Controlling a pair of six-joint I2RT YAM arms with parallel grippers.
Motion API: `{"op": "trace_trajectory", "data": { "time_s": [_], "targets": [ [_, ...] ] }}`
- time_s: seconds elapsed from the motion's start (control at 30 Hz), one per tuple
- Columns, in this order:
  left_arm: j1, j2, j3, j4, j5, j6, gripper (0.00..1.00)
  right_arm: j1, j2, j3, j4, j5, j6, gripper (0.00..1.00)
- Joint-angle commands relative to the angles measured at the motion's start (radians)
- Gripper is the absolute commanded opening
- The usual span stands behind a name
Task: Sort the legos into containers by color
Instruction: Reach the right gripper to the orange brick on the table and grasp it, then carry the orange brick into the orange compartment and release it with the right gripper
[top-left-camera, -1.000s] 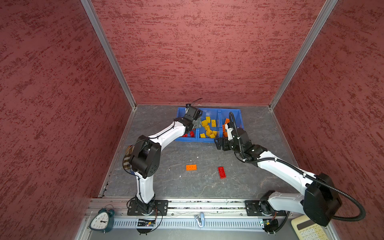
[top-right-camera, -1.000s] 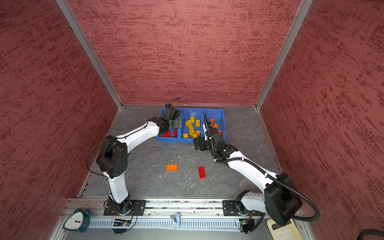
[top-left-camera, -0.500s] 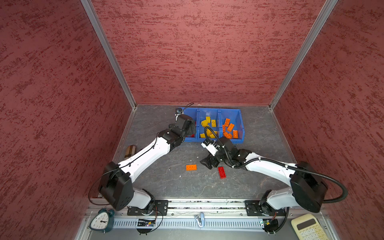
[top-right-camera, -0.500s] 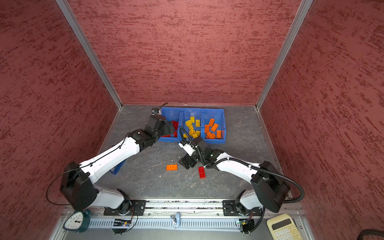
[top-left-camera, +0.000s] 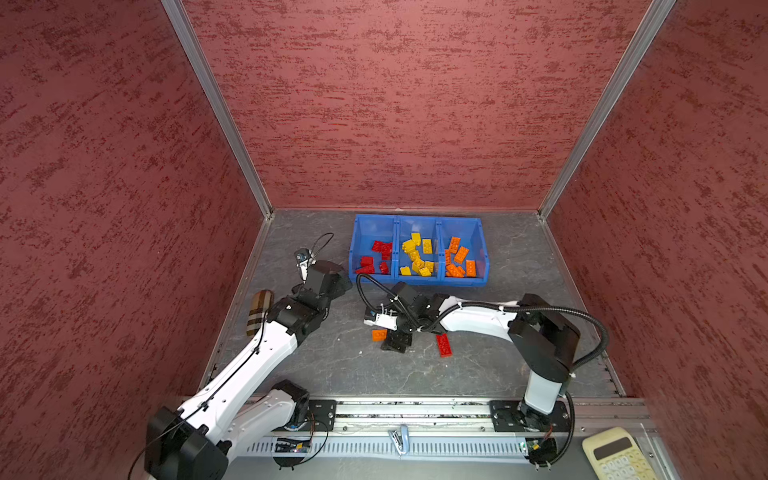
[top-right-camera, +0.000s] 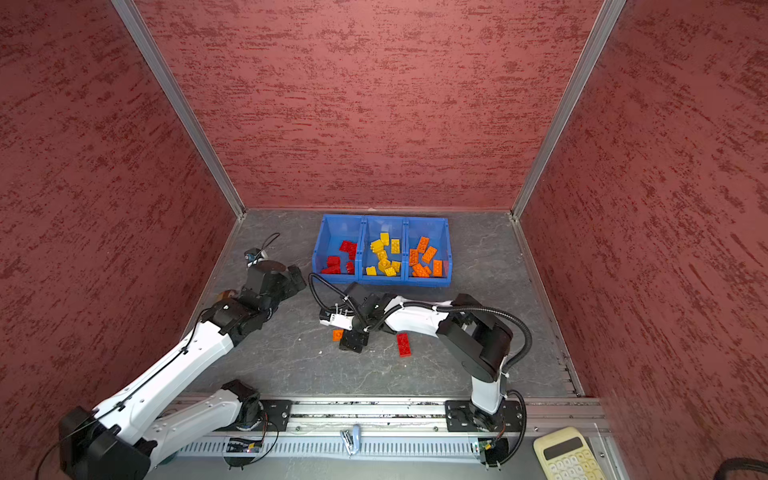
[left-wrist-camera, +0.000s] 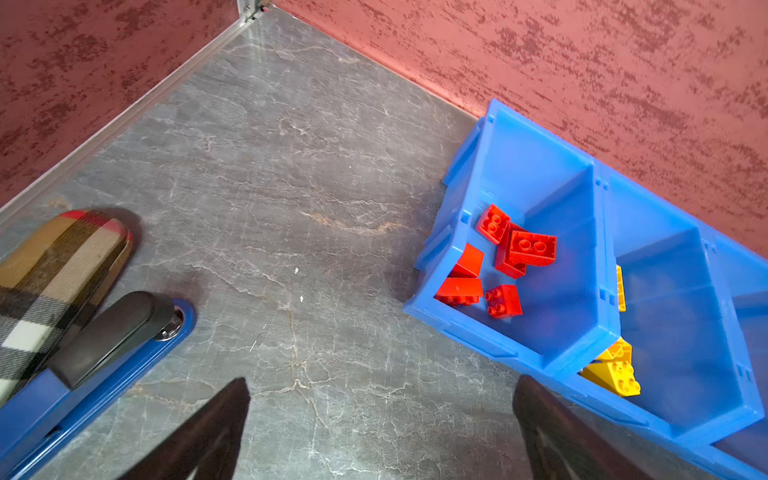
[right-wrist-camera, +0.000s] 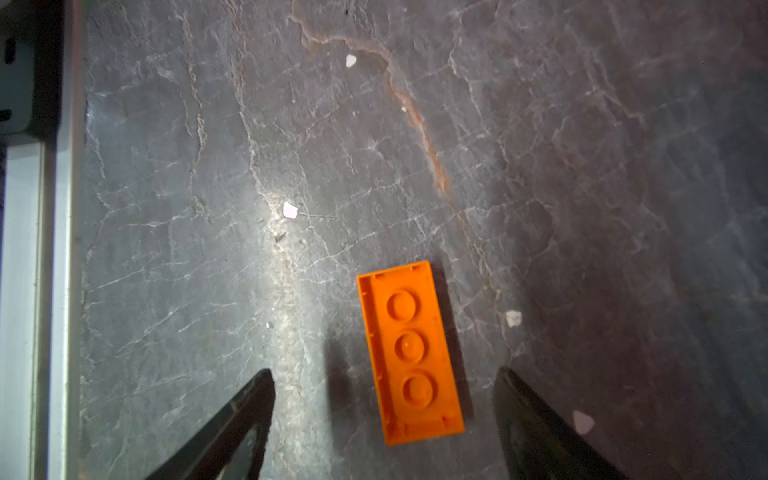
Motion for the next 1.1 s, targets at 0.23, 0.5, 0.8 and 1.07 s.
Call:
{"op": "trace_trajectory", "data": {
  "time_s": [0.23, 0.5, 0.8, 1.07],
  "targets": [
    [0.022, -0.006, -0.029, -0.02, 0.011, -0.031, 1.0, 0.011, 0.142, 0.156, -0.152, 0.075, -0.097, 0.6],
    [0.028, 0.002, -0.03, -0.02, 0.024, -0.031, 1.0, 0.024, 0.148, 0.143, -0.148, 0.15, -0.093, 0.39],
    [0.026, 0.062, -0.025, 0.033, 0.088, -0.016, 1.0, 0.023, -0.037, -0.015, -0.021, 0.205, -0.017, 0.31],
    [-0.053, 0.098, -0.002, 0.113, 0.013, 0.027, 1.0, -0.03, -0.275, -0.183, 0.102, 0.231, 0.07, 0.24]
  ]
}}
